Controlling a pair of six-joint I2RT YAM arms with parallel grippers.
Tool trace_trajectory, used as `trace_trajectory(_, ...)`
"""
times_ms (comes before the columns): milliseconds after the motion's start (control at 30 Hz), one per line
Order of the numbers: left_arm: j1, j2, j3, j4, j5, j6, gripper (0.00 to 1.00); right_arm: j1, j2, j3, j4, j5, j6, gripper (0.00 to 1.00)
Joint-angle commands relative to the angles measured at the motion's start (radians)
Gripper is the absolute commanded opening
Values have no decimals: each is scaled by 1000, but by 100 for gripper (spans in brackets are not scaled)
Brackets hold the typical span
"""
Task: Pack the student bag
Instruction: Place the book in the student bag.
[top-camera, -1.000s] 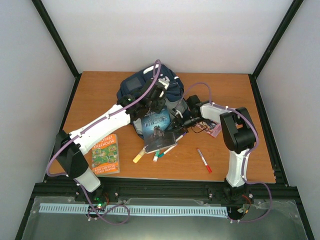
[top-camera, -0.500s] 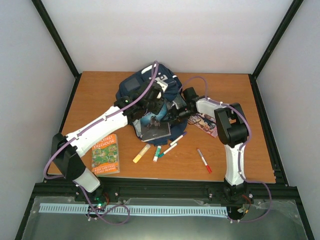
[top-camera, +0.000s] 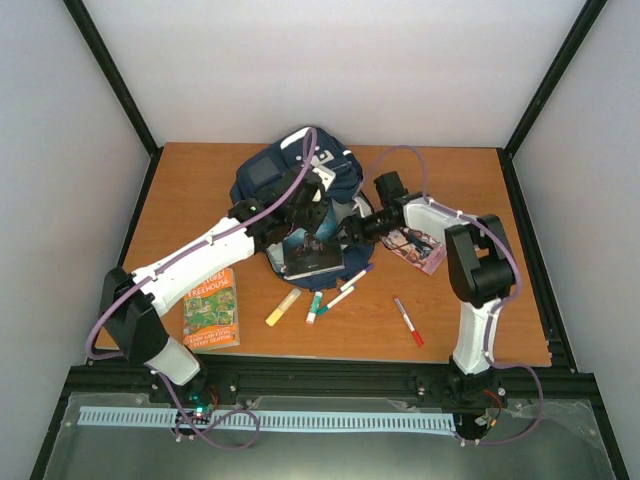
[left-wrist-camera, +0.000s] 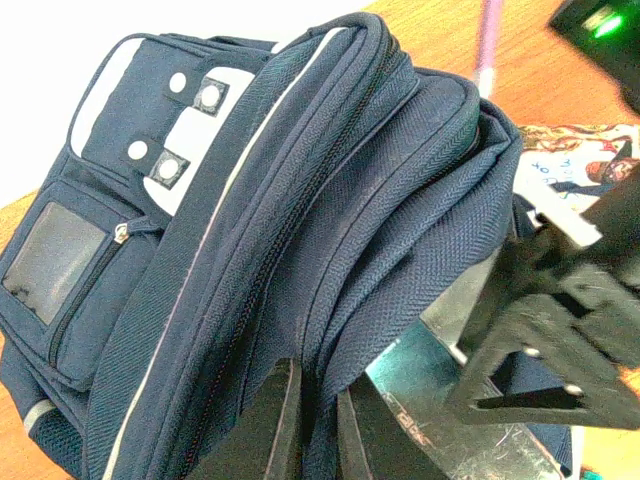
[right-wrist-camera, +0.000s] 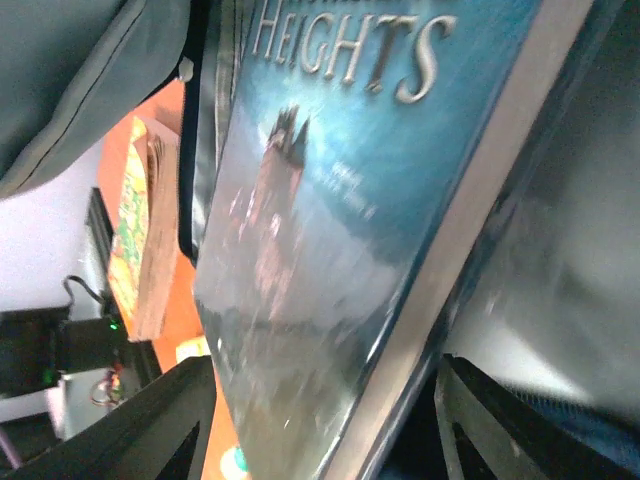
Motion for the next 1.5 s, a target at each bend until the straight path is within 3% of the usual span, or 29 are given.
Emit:
trace_trajectory(0, -8, -66, -14, 115, -4, 7, 1, -1, -141, -88, -6, 137, -154, 62)
trace_trajectory(200, -8, -58, -8, 104, 29, -23, 1, 3, -311, -228, -29, 236, -297, 64)
trace_trajectory(467, -8, -68, 6, 80, 28, -51, 1, 139, -529, -402, 65, 533, -636, 49)
trace_trajectory(600, -8, -62, 18, 69, 50, -62, 1, 221, -585, -430, 109, 635, -775, 47)
trace_trajectory(800, -8, -65, 22, 68, 52, -73, 1, 376, -551, -434, 166, 810, -968, 48)
trace_trajectory(1033, -7, -69, 40, 29, 75, -79, 1, 506, -475, -458, 327, 984, -991, 45)
trace_trajectory(1467, -6, -76, 49, 13, 77, -80, 1, 542, -334, -431, 454, 1113, -1088, 33)
